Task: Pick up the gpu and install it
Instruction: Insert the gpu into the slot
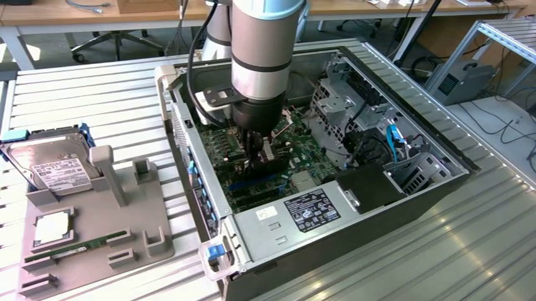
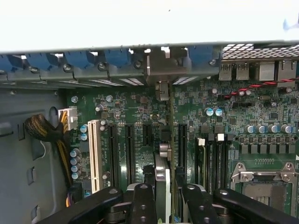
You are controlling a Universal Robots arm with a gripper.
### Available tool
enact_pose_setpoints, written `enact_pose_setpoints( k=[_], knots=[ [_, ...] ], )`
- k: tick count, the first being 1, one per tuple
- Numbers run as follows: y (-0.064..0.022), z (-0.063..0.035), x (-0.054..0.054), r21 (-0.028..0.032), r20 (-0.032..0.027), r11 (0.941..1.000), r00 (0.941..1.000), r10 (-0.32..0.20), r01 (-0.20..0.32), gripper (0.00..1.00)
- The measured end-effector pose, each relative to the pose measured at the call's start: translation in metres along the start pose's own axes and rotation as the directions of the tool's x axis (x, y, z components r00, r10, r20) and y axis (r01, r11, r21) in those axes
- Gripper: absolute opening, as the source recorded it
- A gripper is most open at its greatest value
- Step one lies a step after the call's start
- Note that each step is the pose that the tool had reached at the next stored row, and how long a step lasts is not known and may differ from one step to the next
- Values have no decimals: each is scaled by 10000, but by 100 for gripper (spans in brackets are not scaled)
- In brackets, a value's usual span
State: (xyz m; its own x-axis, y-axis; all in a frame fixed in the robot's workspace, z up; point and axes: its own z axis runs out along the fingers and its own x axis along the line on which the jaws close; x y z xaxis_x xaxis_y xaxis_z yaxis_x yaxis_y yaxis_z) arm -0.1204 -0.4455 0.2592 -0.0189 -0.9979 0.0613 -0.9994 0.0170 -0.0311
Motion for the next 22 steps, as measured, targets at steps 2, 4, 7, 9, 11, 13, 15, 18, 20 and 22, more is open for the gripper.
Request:
enact_pose_setpoints(
  k=[2,4,7,9,11,13,15,18,20,22],
  knots=[
    [0,0,-1,0,11,10000,10000,0,0,27],
    [0,-1,0,-1,9,10000,10000,0,0,27],
    [0,-1,0,-1,6,10000,10000,0,0,27],
    [0,0,0,-1,-6,10000,10000,-2,2,27],
    [0,0,0,-1,-16,10000,10000,0,0,27],
    [0,1,-1,-1,-26,10000,10000,-1,1,27],
    [0,3,-1,-2,-33,10000,10000,-1,1,27],
    [0,5,-1,-1,-35,10000,10000,-1,1,27],
    [0,8,-1,0,-34,10000,10000,-1,1,27],
    [0,13,-1,-1,-34,10000,10000,-1,1,27]
  ],
)
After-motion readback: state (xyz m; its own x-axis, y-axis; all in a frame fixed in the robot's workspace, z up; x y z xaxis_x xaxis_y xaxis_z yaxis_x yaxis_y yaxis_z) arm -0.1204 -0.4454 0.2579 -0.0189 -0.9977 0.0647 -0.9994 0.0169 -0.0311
